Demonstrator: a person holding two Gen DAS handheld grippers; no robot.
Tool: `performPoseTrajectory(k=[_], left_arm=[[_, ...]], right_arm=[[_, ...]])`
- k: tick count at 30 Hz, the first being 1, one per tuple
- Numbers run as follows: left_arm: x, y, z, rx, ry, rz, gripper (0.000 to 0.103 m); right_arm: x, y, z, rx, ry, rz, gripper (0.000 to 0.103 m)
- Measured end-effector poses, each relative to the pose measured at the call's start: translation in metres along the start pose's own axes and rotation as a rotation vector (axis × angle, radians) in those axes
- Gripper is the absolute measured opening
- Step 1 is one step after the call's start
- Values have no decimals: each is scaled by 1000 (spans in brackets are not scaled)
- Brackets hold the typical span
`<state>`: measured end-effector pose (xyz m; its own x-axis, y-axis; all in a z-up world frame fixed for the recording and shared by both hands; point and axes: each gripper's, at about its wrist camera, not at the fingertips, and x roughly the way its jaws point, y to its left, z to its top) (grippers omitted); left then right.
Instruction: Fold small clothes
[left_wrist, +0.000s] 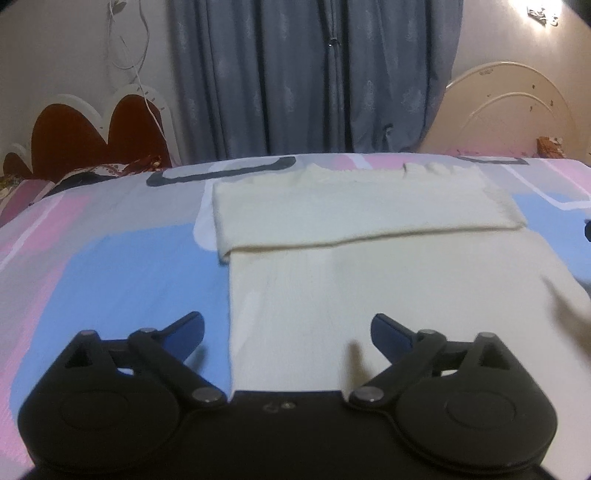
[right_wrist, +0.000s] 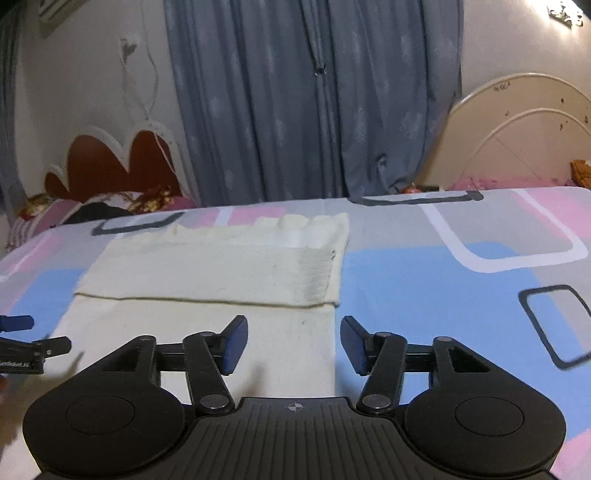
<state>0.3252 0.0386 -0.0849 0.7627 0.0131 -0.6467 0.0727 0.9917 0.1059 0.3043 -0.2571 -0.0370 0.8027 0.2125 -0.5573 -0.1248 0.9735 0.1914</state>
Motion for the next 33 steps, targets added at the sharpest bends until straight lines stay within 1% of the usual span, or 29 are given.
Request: performPoseTrajectory(k=[2, 4, 6, 9, 10, 13, 16, 21, 22, 24, 25, 27, 28, 30, 31, 33], left_arm=[[-13, 3, -8, 3, 5, -10, 87], [-29, 3, -22, 28, 28, 6, 81], [-48, 11, -40, 12, 33, 1, 80], [-74, 26, -70, -58, 73, -39, 80], [-82, 29, -80, -63, 81, -44, 79], [-100, 30, -107, -29, 124, -37, 74], [-115, 35, -125, -70, 139, -71, 73], [-129, 38, -136, -195, 148, -188, 72], [-128, 37, -137, -203, 149, -198, 73], [-123, 36, -136, -206, 150, -203, 72], [-121, 36, -133, -217, 153, -218, 72], [-118, 38, -132, -267, 152, -276, 66], [-117, 39, -134, -283, 151, -293, 66], [-114, 39, -137, -288, 140, -298, 66], [-115, 38, -137, -296, 142, -302, 65], [-117, 40, -137, -322, 149, -342, 54]], right_arm=[[-18, -1, -9, 15, 6, 10, 54], [-35, -5, -18, 44, 18, 26, 54], [-53, -13, -28, 70, 34, 34, 54], [-84, -22, -51, 98, 64, 47, 54], [-91, -25, -58, 103, 77, 50, 54], [-112, -32, -82, 135, 123, 53, 54], [-125, -36, -103, 176, 167, 71, 54], [-136, -38, -129, 270, 223, 119, 54], [-134, -37, -134, 284, 241, 132, 54], [-135, -31, -141, 285, 227, 130, 54], [-135, -29, -140, 288, 229, 131, 54], [-135, -27, -137, 311, 244, 180, 54], [-136, -24, -137, 304, 249, 192, 54], [-135, -19, -141, 274, 257, 193, 54], [-137, -19, -144, 271, 244, 193, 54], [-139, -21, -147, 310, 239, 207, 54]])
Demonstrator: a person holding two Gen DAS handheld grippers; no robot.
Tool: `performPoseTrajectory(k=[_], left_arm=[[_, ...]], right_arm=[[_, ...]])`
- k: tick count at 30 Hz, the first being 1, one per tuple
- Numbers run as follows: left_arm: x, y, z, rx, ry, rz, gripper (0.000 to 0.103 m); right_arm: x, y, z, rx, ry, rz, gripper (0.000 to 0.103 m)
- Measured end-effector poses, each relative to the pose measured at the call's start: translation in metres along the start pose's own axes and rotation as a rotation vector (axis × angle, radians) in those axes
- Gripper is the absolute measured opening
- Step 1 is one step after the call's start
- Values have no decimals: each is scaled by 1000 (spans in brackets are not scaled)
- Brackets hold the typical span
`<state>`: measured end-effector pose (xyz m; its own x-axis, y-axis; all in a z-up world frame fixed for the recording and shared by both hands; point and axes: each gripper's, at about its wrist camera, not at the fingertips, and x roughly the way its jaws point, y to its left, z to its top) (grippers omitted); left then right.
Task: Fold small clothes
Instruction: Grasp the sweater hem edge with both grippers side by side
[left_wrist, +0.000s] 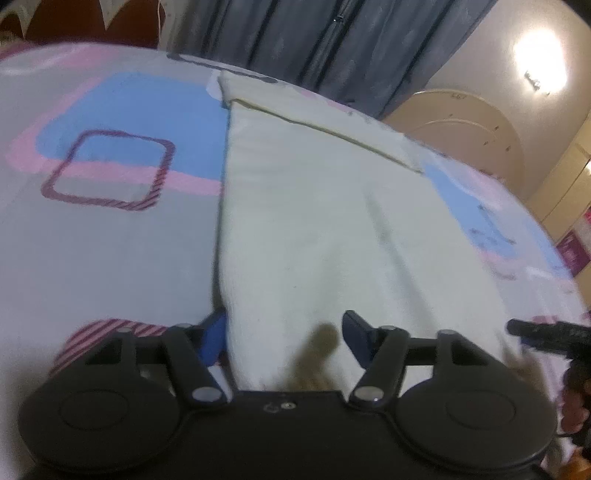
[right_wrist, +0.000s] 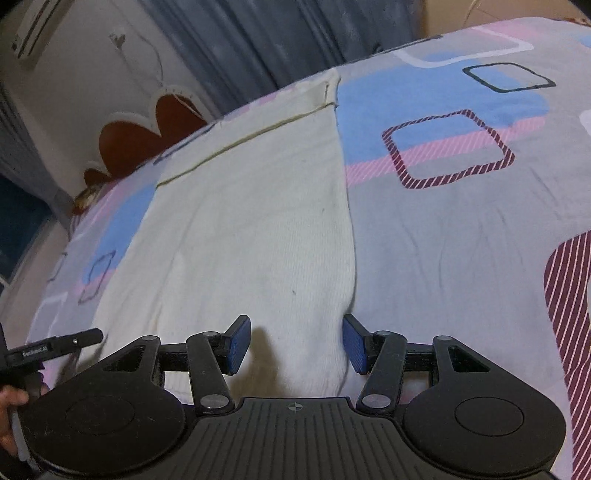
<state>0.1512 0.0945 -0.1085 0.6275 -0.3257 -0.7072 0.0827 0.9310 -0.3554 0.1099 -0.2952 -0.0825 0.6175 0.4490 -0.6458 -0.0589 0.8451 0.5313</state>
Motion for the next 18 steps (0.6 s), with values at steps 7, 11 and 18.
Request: performPoseTrajectory(k=[7, 11, 18], left_arm=[[9, 19, 4, -111, -10, -75, 44], [13, 24, 11, -152, 1, -104, 42], [9, 37, 4, -205, 12, -156, 33]], right_arm=[[2, -22, 7, 163, -19, 90, 32], [15, -35, 20, 250, 1, 148, 16], [7, -48, 33, 225, -25, 144, 17]])
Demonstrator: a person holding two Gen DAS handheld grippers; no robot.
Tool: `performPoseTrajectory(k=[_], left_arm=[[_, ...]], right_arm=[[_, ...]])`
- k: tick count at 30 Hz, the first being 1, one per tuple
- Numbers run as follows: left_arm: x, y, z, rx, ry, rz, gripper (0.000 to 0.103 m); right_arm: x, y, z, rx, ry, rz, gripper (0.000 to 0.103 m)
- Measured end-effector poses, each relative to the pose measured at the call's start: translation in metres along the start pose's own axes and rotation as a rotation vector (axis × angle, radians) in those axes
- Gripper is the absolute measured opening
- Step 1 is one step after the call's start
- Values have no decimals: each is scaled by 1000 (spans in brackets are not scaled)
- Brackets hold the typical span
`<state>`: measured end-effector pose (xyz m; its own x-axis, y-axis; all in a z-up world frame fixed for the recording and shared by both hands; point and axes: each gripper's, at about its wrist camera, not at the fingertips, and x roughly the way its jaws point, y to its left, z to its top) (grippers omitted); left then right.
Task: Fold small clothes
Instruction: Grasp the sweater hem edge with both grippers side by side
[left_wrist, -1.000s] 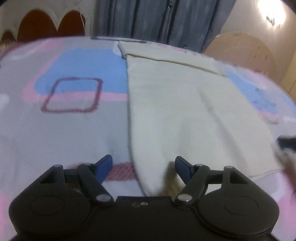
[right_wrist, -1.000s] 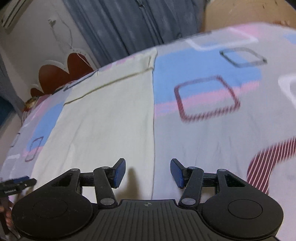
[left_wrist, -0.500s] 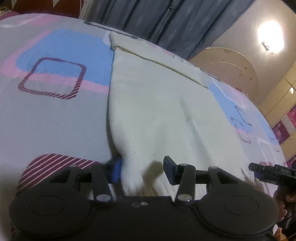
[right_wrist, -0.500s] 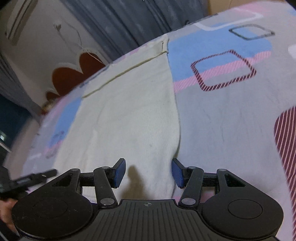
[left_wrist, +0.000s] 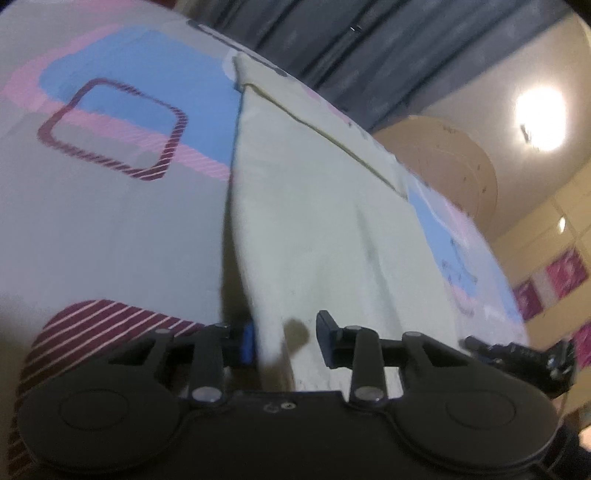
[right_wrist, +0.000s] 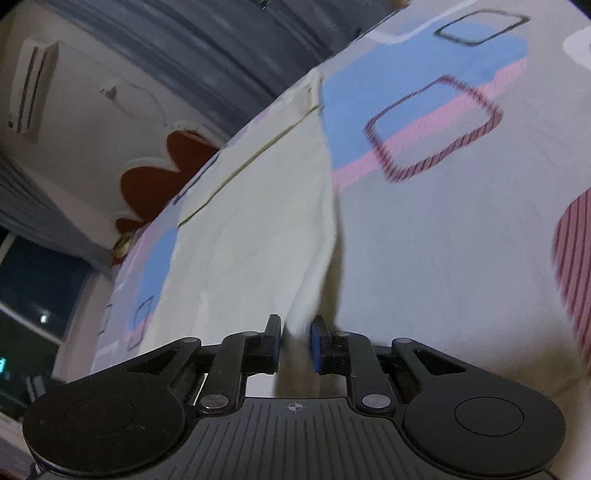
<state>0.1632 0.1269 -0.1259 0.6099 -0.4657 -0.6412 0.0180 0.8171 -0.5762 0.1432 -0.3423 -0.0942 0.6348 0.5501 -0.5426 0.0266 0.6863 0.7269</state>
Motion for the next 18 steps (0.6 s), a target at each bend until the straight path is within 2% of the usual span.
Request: performPoseTrajectory(k=[3, 6, 15, 16, 17, 18], left_arm=[[6, -3, 5, -7, -13, 4, 34], [12, -5, 9, -14, -15, 0, 35], [1, 0, 0, 20, -1, -30, 34], [1, -1, 1, 16, -1, -19, 19], [0, -4, 3, 22, -6, 11, 2], [-6, -5, 2, 17, -32, 5, 2]], right_arm=[[9, -11, 14, 61, -13, 35, 17], [23, -16, 20, 99, 16, 67, 16], [8, -9, -2, 24, 74, 109, 16], [8, -9, -1, 31, 71, 105, 14], [9, -8, 1, 31, 68, 95, 2], [8, -1, 2, 23, 60, 82, 2]])
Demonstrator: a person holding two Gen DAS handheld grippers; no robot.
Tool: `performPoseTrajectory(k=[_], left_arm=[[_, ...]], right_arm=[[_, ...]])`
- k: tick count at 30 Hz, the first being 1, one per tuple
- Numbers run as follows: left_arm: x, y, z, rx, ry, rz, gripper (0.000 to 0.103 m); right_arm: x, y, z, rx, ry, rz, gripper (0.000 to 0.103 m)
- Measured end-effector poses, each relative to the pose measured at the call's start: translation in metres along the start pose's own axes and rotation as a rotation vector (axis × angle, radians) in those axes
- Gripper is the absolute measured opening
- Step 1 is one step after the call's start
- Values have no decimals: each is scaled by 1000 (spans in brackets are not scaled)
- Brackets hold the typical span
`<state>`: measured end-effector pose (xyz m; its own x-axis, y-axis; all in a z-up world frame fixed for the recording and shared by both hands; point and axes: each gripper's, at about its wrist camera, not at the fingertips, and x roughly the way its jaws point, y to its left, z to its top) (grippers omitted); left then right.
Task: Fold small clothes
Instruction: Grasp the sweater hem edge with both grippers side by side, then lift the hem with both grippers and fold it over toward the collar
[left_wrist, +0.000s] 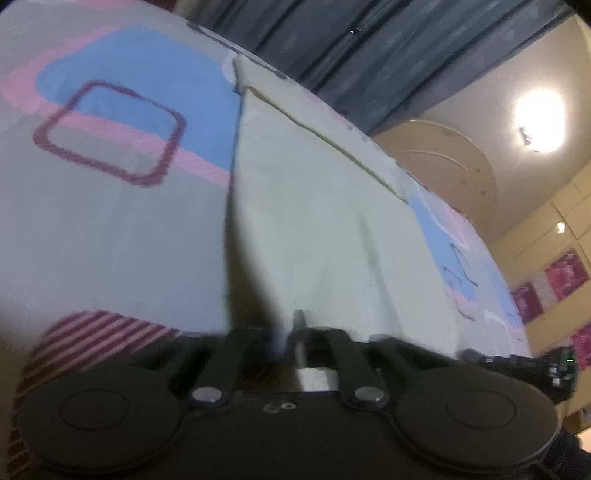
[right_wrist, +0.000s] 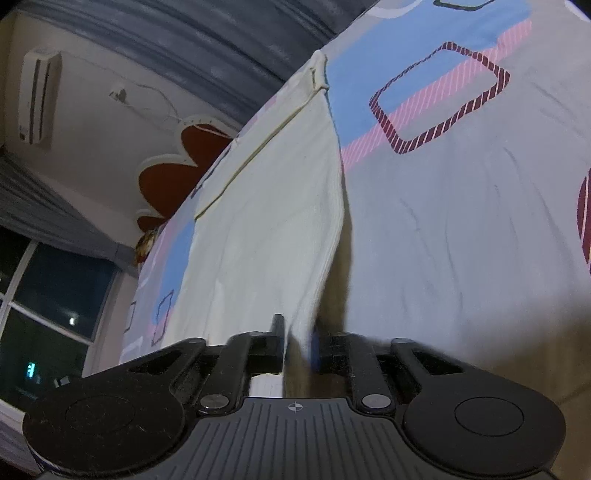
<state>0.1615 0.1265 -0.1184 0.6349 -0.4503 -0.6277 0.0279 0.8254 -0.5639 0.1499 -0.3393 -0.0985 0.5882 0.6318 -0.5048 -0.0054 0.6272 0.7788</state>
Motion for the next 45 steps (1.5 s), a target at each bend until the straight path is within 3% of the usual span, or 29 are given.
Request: performPoseTrajectory(k=[2, 5, 6, 9, 12, 17, 23, 28, 34, 42, 45], left_arm=[[-18, -2, -1, -18, -85, -43, 2], [-16, 0, -8, 46, -57, 44, 3], [-9, 5, -11, 38, -15, 68, 3], [-10, 12, -13, 0, -23, 46, 3], [-12, 9, -12, -2, -25, 42, 3], [-17, 8, 6, -104, -60, -46, 2], [-8, -13, 68, -143, -111, -103, 2], [22, -26, 136, -154, -106, -115, 2], [87, -2, 204, -246, -105, -73, 2], [163, 30, 262, -301, -80, -9, 2], [196, 31, 277, -268, -27, 83, 2]], right_arm=[[-10, 14, 4, -38, -38, 20, 2], [-27, 33, 9, -113, -100, 47, 2], [-23, 31, 9, -133, -83, 8, 2], [2, 11, 5, -99, 51, -127, 2], [-8, 16, 9, -76, -1, -42, 2], [-11, 33, 25, -74, -48, 6, 2], [-8, 72, 69, -100, -162, 53, 2], [14, 89, 138, -67, -193, 66, 2], [66, 68, 209, -16, -173, 56, 2], [155, 15, 281, 93, -102, 53, 2], [183, -5, 305, 142, -91, 39, 2]])
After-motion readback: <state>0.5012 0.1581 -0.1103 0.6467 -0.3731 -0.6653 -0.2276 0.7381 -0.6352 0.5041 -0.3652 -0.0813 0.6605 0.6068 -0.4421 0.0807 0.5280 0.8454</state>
